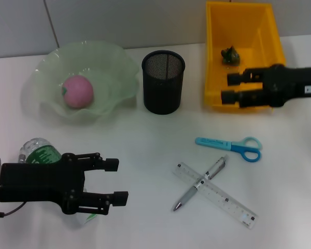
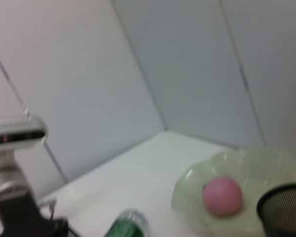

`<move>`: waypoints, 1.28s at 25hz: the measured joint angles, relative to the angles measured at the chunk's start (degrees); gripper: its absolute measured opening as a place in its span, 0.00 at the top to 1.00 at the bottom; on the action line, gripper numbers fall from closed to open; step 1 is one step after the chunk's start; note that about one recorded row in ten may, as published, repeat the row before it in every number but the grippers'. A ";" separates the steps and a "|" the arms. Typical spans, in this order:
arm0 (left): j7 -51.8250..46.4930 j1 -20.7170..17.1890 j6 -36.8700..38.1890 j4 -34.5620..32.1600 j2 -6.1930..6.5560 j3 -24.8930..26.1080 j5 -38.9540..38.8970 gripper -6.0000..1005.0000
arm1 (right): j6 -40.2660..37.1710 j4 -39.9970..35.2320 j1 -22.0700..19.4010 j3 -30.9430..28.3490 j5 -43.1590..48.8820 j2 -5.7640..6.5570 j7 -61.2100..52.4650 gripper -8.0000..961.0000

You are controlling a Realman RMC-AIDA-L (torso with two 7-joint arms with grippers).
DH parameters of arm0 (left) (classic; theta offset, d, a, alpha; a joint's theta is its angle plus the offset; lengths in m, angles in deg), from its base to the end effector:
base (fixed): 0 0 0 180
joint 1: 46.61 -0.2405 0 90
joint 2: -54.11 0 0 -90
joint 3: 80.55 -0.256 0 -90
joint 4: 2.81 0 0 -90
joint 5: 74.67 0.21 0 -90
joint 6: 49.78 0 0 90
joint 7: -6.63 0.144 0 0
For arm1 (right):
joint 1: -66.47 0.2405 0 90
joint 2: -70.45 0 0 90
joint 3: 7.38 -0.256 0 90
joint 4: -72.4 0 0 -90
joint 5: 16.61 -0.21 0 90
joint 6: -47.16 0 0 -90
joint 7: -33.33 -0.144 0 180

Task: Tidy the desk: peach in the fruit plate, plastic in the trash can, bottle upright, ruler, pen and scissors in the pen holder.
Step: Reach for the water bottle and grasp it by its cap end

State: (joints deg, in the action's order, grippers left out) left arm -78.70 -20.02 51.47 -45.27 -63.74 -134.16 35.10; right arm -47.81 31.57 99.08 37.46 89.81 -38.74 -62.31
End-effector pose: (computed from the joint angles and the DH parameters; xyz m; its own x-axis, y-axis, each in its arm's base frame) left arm -0.2442 0.2892 -0.0055 0.8162 0.3832 0.4325 0.3626 -0.9224 0.1330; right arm 0.2461 0.3557 0.0728 0.7475 -0.4221 -0.5128 -0.5242 -0.8491 -0.0653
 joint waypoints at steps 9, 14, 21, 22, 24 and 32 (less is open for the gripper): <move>0.25 0.25 0.40 0.00 0.52 -0.30 0.01 0.19 | -2.87 -0.70 0.67 2.84 9.93 -0.92 1.85 0.23; 0.67 0.65 0.64 -0.25 0.97 -0.53 0.20 0.19 | -2.82 -2.22 -0.07 2.93 11.97 -1.62 1.51 0.23; 1.40 2.94 5.27 -7.19 2.15 -1.19 0.51 0.19 | -2.56 -1.74 0.31 2.50 14.28 -1.64 -3.45 0.23; 1.40 2.94 5.27 -7.19 2.15 -1.19 0.51 0.19 | -2.56 -1.74 0.31 2.50 14.28 -1.64 -3.45 0.23; 1.54 3.78 7.66 -11.34 2.42 -2.45 0.51 0.19 | -2.70 -1.73 0.53 2.53 14.60 -1.65 -5.31 0.23; 6.48 5.30 12.53 -27.62 1.30 -9.35 7.74 0.19 | -3.04 -1.48 1.00 2.58 16.19 -1.29 -12.32 0.23</move>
State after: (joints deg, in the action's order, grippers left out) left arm -72.22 -14.71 64.01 -72.89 -62.45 -143.51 42.84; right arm -50.85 30.08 100.09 40.05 106.00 -40.03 -74.63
